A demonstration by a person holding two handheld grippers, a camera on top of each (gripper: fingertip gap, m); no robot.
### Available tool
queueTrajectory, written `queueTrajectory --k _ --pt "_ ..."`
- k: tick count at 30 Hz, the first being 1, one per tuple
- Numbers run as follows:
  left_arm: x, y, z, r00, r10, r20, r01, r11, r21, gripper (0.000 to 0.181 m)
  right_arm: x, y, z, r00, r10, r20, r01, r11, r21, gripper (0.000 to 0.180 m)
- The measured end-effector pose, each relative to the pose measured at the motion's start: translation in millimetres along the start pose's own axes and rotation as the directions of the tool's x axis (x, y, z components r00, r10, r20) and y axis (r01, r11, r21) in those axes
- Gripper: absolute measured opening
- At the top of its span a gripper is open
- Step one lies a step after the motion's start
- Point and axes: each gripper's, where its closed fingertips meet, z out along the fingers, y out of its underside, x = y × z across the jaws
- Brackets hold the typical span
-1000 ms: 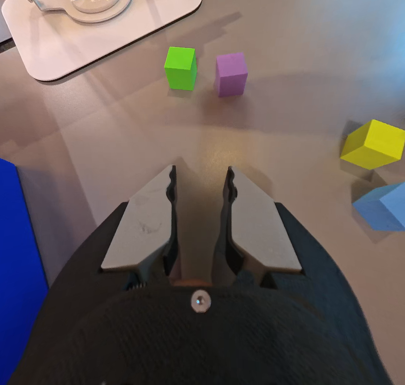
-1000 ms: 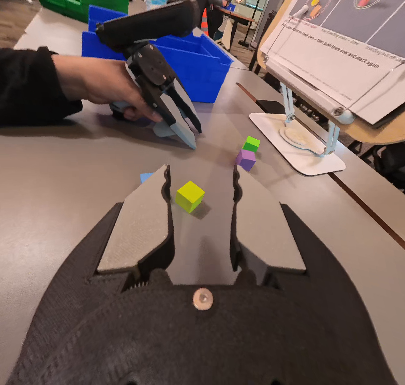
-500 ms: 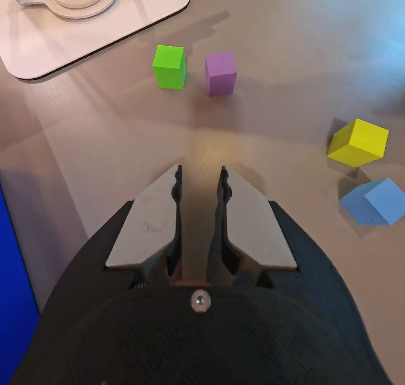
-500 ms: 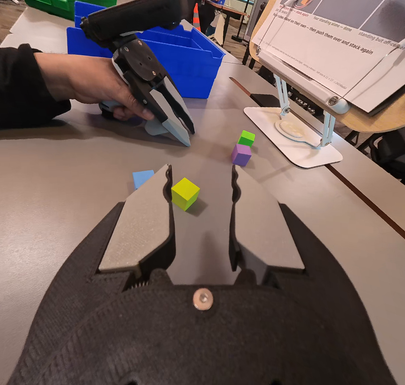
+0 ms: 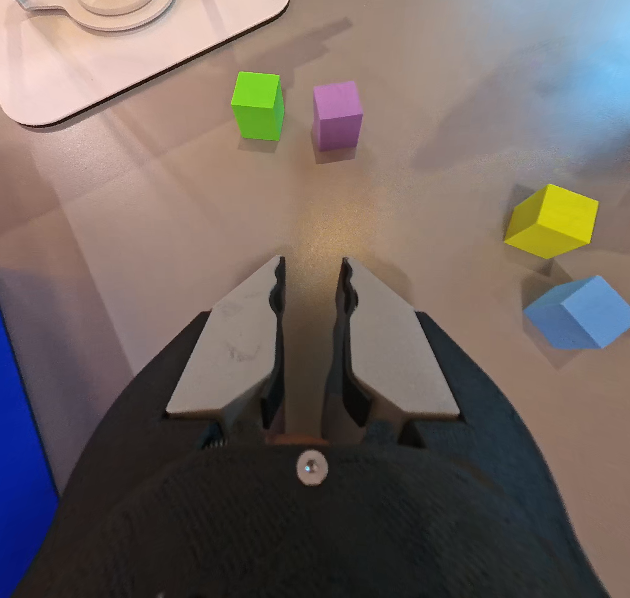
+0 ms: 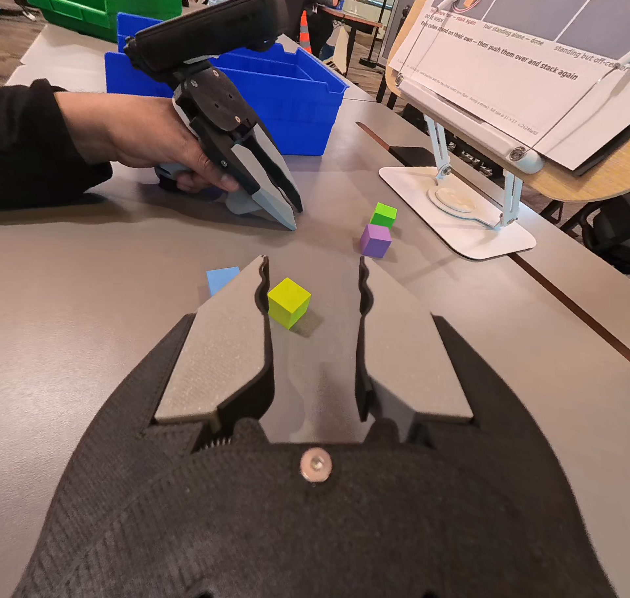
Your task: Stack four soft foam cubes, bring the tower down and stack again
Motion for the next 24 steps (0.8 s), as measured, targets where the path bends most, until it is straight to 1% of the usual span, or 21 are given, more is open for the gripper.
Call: queueTrajectory --k 9,15,17,21,24 --pt "1 0 0 1.000 0.005 -0.004 -0.005 1.000 0.000 0.030 -1 2 1 1.000 -0.008 -0.002 0.008 1.000 -0.011 0.048" --pt "2 0 0 1.000 0.007 -0.004 -0.007 1.000 0.000 0.030 4 5 2 1.000 0.012 -0.018 -0.013 1.000 -0.025 0.042" --pt "2 0 0 1.000 0.007 -0.004 -0.007 1.000 0.000 0.030 2 7 4 1.000 0.030 -0.004 -0.031 0.999 -0.039 0.042" --pt "2 0 1 1.000 0.007 -0.006 -0.007 1.000 0.000 0.029 -12 19 13 0.995 0.065 0.076 -0.057 0.993 -0.107 0.042" --pt "2 0 1 1.000 0.007 -0.006 -0.007 1.000 0.000 0.029 -17 27 19 0.995 0.057 0.084 -0.043 0.987 -0.156 0.042"
